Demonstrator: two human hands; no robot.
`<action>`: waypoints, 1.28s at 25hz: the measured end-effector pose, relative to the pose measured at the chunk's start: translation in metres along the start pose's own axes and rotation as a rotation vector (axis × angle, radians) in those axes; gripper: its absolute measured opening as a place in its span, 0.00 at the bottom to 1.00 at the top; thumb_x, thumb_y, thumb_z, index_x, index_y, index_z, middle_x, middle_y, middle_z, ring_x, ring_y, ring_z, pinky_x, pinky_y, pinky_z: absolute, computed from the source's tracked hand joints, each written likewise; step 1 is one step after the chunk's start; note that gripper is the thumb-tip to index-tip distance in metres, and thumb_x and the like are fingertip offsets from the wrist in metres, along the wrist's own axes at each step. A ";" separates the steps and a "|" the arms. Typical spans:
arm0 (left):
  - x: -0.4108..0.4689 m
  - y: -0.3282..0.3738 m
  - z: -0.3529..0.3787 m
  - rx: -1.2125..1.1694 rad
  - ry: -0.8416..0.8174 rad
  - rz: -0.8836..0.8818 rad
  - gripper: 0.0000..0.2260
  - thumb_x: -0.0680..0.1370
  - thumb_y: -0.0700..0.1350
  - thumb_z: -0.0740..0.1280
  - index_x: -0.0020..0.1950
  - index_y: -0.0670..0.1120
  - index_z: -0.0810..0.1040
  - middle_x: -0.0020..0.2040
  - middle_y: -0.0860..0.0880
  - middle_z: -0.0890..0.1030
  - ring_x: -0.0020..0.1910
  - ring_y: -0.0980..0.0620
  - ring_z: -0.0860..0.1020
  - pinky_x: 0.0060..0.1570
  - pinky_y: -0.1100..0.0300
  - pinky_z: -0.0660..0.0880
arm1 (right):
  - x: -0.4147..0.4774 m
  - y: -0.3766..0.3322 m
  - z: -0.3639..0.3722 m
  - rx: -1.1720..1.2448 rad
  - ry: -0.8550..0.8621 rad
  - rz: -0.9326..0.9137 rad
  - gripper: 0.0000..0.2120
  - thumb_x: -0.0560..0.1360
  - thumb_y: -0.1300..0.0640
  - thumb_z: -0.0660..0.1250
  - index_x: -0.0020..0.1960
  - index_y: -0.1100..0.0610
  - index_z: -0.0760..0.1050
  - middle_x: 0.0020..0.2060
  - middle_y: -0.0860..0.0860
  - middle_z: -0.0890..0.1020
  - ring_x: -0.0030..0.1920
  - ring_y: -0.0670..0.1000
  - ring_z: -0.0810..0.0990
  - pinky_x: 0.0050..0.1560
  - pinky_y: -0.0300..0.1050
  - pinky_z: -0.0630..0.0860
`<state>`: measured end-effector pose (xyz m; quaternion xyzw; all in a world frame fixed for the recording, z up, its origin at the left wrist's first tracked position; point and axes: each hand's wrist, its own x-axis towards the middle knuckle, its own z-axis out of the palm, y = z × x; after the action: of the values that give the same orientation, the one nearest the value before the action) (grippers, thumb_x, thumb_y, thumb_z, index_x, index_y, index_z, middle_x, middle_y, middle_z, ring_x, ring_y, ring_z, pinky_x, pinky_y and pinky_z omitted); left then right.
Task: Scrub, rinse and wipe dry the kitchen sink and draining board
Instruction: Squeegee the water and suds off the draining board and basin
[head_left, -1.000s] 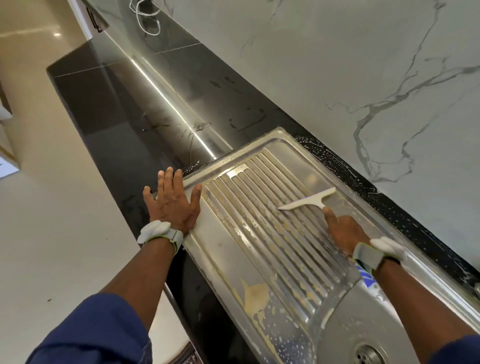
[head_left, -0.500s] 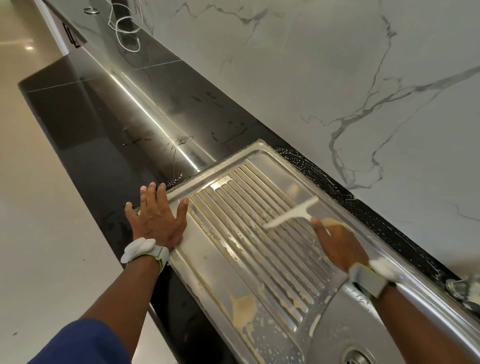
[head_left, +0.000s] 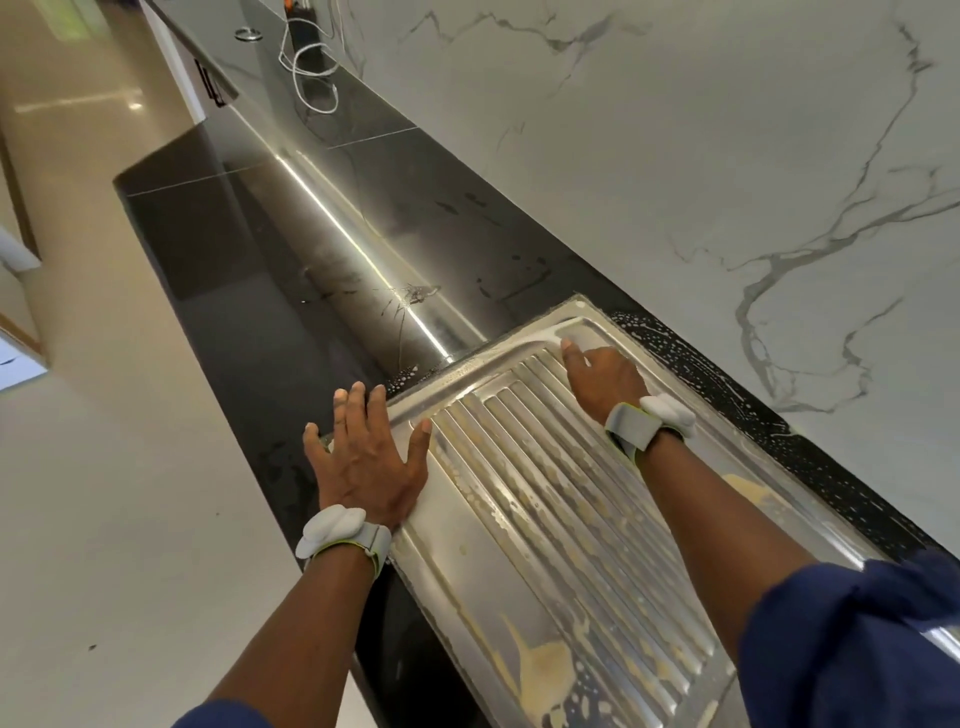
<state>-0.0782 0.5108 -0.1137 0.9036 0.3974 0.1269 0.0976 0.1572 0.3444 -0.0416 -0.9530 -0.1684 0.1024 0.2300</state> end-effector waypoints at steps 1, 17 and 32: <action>0.001 -0.001 0.000 -0.007 -0.001 -0.008 0.37 0.81 0.70 0.43 0.81 0.48 0.63 0.81 0.45 0.65 0.82 0.44 0.59 0.76 0.33 0.54 | 0.005 -0.007 0.002 -0.002 -0.004 0.003 0.29 0.81 0.35 0.50 0.46 0.57 0.78 0.52 0.60 0.83 0.53 0.63 0.80 0.48 0.50 0.70; -0.002 0.001 -0.002 -0.088 0.092 -0.080 0.34 0.82 0.67 0.47 0.83 0.50 0.58 0.83 0.45 0.60 0.83 0.45 0.54 0.75 0.30 0.54 | 0.000 -0.054 0.011 -0.080 -0.069 0.011 0.33 0.81 0.35 0.50 0.58 0.60 0.80 0.57 0.61 0.82 0.58 0.63 0.79 0.51 0.50 0.69; 0.002 -0.002 -0.009 -0.387 0.264 -0.287 0.33 0.81 0.66 0.51 0.83 0.51 0.55 0.84 0.50 0.55 0.84 0.48 0.49 0.76 0.30 0.49 | -0.061 -0.130 0.030 -0.288 -0.280 -0.206 0.21 0.84 0.46 0.54 0.56 0.61 0.77 0.59 0.61 0.81 0.60 0.63 0.79 0.52 0.49 0.72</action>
<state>-0.0817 0.5142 -0.1053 0.7782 0.4991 0.3020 0.2327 0.0570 0.4429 0.0008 -0.9304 -0.3079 0.1844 0.0749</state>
